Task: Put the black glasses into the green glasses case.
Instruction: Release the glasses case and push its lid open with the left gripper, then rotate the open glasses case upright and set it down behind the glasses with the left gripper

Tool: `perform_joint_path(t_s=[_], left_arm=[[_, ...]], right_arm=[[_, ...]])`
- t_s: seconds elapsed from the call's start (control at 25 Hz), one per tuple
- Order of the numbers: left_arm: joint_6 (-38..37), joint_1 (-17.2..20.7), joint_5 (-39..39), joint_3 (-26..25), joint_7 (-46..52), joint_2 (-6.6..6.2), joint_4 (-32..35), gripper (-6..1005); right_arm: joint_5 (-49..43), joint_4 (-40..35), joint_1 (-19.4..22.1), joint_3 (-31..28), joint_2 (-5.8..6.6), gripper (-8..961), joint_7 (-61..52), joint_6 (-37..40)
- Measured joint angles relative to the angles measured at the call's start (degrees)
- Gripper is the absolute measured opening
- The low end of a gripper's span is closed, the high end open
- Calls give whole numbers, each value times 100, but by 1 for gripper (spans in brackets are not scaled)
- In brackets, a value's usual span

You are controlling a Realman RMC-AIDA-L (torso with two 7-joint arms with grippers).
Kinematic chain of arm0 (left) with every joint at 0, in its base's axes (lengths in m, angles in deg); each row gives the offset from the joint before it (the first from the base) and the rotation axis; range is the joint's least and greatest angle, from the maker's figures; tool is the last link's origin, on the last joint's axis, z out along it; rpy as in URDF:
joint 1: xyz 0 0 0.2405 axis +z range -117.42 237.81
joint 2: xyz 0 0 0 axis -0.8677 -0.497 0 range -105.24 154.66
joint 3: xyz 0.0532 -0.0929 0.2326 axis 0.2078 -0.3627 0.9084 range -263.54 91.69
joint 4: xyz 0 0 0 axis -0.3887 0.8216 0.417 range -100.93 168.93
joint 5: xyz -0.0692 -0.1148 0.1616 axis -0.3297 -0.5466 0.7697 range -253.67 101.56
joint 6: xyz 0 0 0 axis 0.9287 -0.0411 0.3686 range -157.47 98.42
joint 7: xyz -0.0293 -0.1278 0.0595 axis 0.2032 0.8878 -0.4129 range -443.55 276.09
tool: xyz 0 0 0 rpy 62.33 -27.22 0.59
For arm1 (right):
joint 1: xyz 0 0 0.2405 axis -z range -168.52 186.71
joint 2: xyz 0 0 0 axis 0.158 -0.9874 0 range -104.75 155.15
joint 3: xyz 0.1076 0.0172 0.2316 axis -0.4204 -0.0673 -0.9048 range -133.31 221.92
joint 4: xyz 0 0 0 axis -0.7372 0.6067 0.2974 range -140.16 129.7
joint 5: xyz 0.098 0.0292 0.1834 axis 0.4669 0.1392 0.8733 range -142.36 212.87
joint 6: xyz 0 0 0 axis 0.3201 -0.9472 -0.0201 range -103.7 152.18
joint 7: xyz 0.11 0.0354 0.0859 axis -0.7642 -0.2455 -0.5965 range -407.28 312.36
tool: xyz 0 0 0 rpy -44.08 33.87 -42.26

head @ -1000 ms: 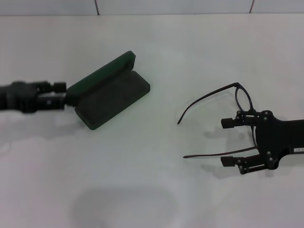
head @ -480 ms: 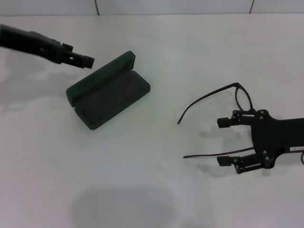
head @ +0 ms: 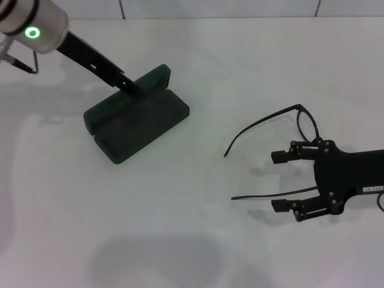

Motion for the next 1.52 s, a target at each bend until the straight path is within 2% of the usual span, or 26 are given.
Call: perform_joint_path(t_s=[0.36, 0.8, 1.12, 1.32, 1.52], left_arm=[[435, 43, 364, 313, 34, 176, -128, 836], [633, 82, 470, 579, -10, 241, -160, 833], [653, 133, 433, 595, -76, 270, -127, 628], [652, 120, 419, 607, -85, 269, -121, 426], [564, 109, 361, 618, -76, 328, 90, 260]], right_arm=[[-35, 21, 11, 3, 1, 870, 5, -16], [-98, 35, 7, 3, -9, 870, -6, -57], [-99, 36, 17, 3, -9, 869, -13, -68], [-104, 37, 25, 3, -9, 869, -4, -70], [-106, 37, 25, 3, -8, 869, -3, -71]])
